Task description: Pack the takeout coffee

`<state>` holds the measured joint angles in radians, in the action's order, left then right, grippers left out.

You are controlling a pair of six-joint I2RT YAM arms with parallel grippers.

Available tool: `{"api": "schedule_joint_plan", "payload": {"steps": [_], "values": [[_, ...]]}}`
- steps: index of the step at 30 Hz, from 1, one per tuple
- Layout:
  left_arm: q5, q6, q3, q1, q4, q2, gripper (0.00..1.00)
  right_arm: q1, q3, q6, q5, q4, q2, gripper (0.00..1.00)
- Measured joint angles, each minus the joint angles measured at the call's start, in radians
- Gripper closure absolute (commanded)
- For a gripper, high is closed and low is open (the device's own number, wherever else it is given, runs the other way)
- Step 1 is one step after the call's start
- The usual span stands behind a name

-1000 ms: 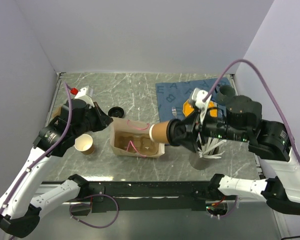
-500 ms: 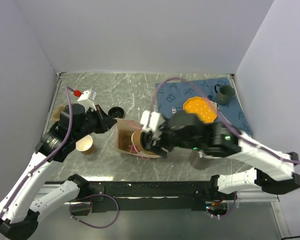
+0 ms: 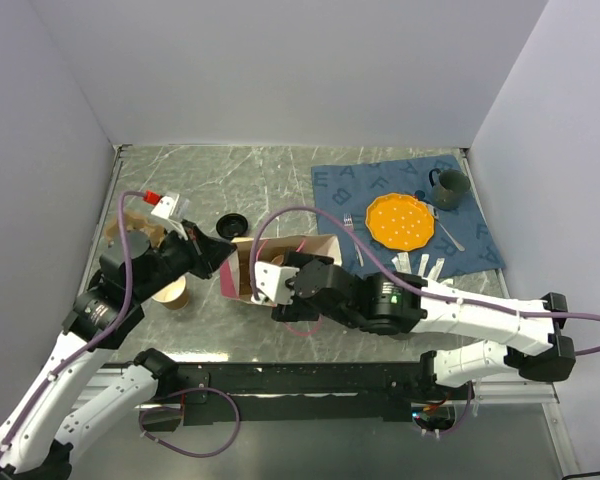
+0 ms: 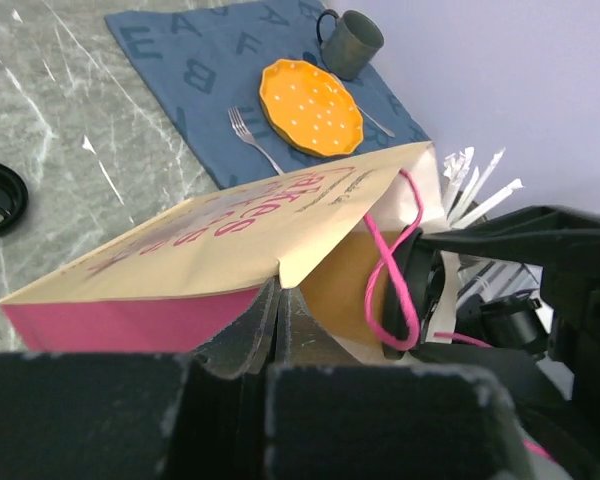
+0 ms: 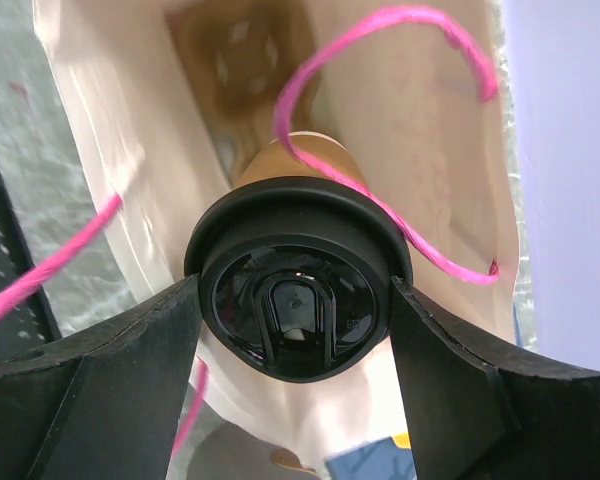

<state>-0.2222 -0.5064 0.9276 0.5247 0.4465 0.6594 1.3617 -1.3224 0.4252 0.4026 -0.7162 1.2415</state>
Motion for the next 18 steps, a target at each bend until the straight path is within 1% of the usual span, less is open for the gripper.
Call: {"api": "schedule_joint_plan", "payload": {"steps": [3, 5, 10, 14, 18], "values": [[0.005, 0.017, 0.002, 0.000, -0.009, 0.018, 0.99, 0.002, 0.066, 0.030, 0.018, 0.053, -0.014, 0.52], [0.010, 0.020, 0.020, 0.000, -0.008, 0.058, 0.99, 0.002, 0.117, 0.046, 0.032, 0.090, -0.050, 0.52], [0.029, 0.011, 0.041, 0.000, 0.000, 0.141, 0.99, 0.002, 0.180, 0.055, 0.086, 0.141, -0.150, 0.52], [0.040, -0.003, 0.042, 0.000, 0.029, 0.153, 0.99, 0.002, 0.199, 0.038, 0.117, 0.143, -0.212, 0.52], [0.041, -0.019, 0.043, 0.000, 0.038, 0.152, 0.99, 0.002, 0.207, 0.021, 0.120, 0.138, -0.221, 0.51]]}}
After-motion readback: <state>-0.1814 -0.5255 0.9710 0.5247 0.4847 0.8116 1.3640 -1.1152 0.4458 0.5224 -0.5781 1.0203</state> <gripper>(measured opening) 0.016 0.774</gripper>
